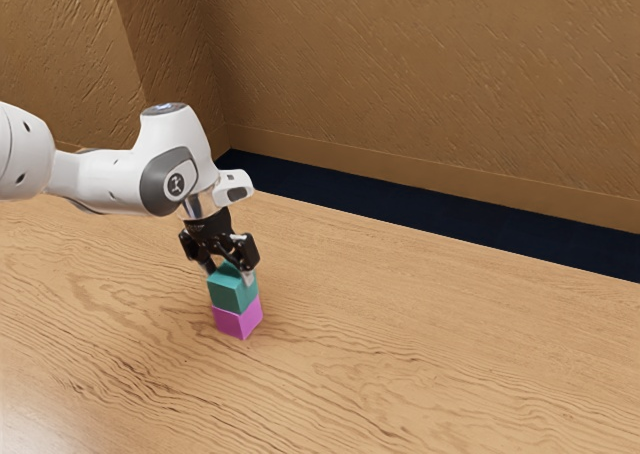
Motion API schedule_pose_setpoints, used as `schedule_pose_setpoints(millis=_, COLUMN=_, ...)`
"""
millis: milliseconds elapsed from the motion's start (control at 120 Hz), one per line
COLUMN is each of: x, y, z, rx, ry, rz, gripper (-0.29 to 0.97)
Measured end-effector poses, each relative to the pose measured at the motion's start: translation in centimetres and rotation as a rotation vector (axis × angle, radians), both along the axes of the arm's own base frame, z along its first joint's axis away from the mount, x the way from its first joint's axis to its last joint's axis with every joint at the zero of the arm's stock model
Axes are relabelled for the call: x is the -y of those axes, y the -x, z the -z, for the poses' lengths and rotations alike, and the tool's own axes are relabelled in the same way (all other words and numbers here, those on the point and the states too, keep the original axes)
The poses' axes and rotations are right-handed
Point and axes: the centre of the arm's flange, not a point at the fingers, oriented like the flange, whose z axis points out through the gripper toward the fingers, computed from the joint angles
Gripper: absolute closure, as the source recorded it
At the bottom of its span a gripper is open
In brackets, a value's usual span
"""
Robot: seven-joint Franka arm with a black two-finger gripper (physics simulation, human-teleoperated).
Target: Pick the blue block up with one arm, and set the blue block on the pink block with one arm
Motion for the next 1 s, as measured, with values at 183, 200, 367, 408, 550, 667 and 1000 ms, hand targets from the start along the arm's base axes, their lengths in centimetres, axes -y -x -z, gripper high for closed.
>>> schedule_pose_setpoints(millis=183, x=1.2, y=1.3, z=-8.0, rx=0.129, ry=-0.045, rz=0.042, gripper=0.05)
schedule_pose_setpoints(millis=200, x=1.3, y=1.6, z=-9.2, rx=0.147, ry=-0.055, rz=0.048, gripper=0.04)
schedule_pose_setpoints(millis=367, x=5.2, y=1.5, z=-26.8, rx=0.368, ry=-0.064, rz=-0.029, gripper=0.02)
schedule_pose_setpoints(millis=408, x=5.7, y=2.0, z=-35.0, rx=0.421, ry=-0.069, rz=-0.105, gripper=0.02)
schedule_pose_setpoints(millis=550, x=-0.7, y=4.8, z=-38.9, rx=0.259, ry=-0.145, rz=-0.483, gripper=0.01)
schedule_pose_setpoints(millis=667, x=-3.4, y=6.6, z=-38.0, rx=0.123, ry=-0.140, rz=-0.726, gripper=0.00)
schedule_pose_setpoints(millis=1000, x=-3.2, y=8.1, z=-36.8, rx=-0.020, ry=-0.157, rz=-1.107, gripper=0.00)
